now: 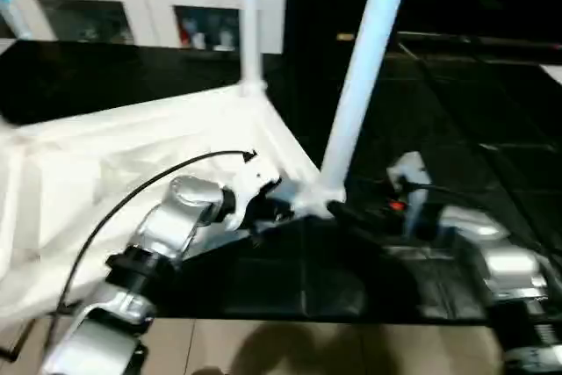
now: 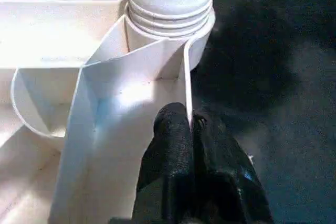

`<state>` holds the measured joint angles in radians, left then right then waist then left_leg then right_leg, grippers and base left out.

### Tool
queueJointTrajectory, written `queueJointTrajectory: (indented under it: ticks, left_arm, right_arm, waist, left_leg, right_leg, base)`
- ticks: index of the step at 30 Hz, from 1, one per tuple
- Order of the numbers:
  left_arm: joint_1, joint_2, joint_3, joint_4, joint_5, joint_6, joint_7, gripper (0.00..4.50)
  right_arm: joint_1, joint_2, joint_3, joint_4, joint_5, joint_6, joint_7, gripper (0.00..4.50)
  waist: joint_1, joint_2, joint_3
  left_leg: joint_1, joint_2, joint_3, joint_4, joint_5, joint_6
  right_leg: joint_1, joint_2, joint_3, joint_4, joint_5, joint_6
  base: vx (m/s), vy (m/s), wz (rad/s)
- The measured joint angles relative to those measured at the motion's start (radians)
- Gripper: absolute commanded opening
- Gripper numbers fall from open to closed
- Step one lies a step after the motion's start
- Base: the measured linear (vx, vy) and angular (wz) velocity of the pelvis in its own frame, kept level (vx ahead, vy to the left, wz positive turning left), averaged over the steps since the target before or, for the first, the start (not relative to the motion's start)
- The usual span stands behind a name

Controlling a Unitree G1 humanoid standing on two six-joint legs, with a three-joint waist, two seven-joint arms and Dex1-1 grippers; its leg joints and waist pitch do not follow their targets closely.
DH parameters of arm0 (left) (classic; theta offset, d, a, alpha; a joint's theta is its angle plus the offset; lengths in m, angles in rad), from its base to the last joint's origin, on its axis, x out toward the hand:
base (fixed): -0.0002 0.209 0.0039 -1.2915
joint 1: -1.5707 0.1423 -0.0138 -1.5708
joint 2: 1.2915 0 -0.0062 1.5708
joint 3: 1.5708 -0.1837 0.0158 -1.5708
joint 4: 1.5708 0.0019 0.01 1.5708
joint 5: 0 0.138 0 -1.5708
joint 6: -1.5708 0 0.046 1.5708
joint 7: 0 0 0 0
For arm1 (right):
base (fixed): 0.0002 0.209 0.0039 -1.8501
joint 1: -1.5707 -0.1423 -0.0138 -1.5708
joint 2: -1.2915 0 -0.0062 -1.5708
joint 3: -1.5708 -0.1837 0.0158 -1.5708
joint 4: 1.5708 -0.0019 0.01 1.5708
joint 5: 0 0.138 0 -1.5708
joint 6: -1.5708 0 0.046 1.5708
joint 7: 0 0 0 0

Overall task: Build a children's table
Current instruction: Rotate leg to tighten

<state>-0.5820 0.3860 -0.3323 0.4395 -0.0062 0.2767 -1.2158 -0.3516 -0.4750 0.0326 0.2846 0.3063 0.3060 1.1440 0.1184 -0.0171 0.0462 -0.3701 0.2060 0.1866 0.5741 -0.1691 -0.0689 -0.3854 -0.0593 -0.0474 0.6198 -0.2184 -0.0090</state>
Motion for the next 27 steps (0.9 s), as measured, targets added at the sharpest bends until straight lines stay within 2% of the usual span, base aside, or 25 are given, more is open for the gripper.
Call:
queueJointTrajectory:
  ticks: [6, 9, 14, 22, 23, 27]
  left_arm:
    - [0.000, 0.064, -0.051, -0.004, 0.001, -0.109, -0.152, 0.00]
    - [-0.002, 0.068, -0.073, -0.005, 0.001, -0.140, -0.190, 0.00]
    - [-0.005, 0.079, -0.093, -0.004, 0.001, -0.187, -0.238, 0.00]
    - [-0.010, 0.076, -0.107, 0.005, 0.004, -0.222, -0.254, 0.00]
    - [-0.012, 0.076, -0.108, 0.008, 0.004, -0.226, -0.255, 0.00]
    - [-0.014, 0.075, -0.113, 0.012, 0.005, -0.239, -0.261, 0.00]
  right_arm:
    - [-0.002, -0.035, 0.057, -0.001, 0.013, -0.025, 0.157, 4.46]
    - [-0.018, -0.042, 0.084, 0.002, 0.013, -0.041, 0.217, 4.46]
    - [-0.045, -0.045, 0.134, 0.010, 0.013, -0.047, 0.298, 4.00]
    - [-0.058, -0.035, 0.183, 0.043, 0.006, -0.047, 0.367, 3.35]
    - [-0.061, -0.035, 0.192, 0.045, 0.004, -0.047, 0.378, 3.10]
    - [-0.079, -0.034, 0.210, 0.055, 0.001, -0.050, 0.394, 2.77]
  waist:
    - [0.024, 0.000, 0.000]
    - [0.026, -0.001, 0.000]
    - [0.029, -0.002, 0.000]
    - [0.030, -0.005, 0.000]
    - [0.030, -0.005, 0.001]
    - [0.032, -0.006, 0.000]
  left_leg:
    - [0.000, 0.000, 0.000, 0.004, 0.000, 0.001]
    - [0.000, 0.000, 0.000, 0.005, -0.001, 0.001]
    - [0.001, 0.001, 0.000, 0.006, 0.000, 0.000]
    - [0.000, 0.001, 0.000, 0.009, 0.000, 0.001]
    - [0.000, 0.001, 0.000, 0.009, 0.000, 0.001]
    - [0.000, 0.001, 0.000, 0.009, 0.000, 0.001]
  right_leg:
    - [0.001, -0.001, 0.000, 0.002, 0.000, 0.000]
    - [0.001, -0.001, 0.000, 0.004, 0.000, 0.000]
    - [0.001, -0.001, 0.000, 0.006, 0.000, 0.000]
    - [0.001, -0.001, 0.000, 0.007, 0.000, 0.000]
    - [0.001, -0.001, 0.000, 0.007, 0.000, 0.000]
    - [0.001, -0.002, 0.000, 0.008, 0.000, 0.000]
  base:
    - [0.000, 0.000, 0.00]
    - [0.000, 0.000, 0.00]
    - [0.000, 0.000, 0.00]
    - [0.000, 0.000, 0.00]
    - [0.000, 0.000, 0.00]
    - [0.000, 0.000, 0.00]
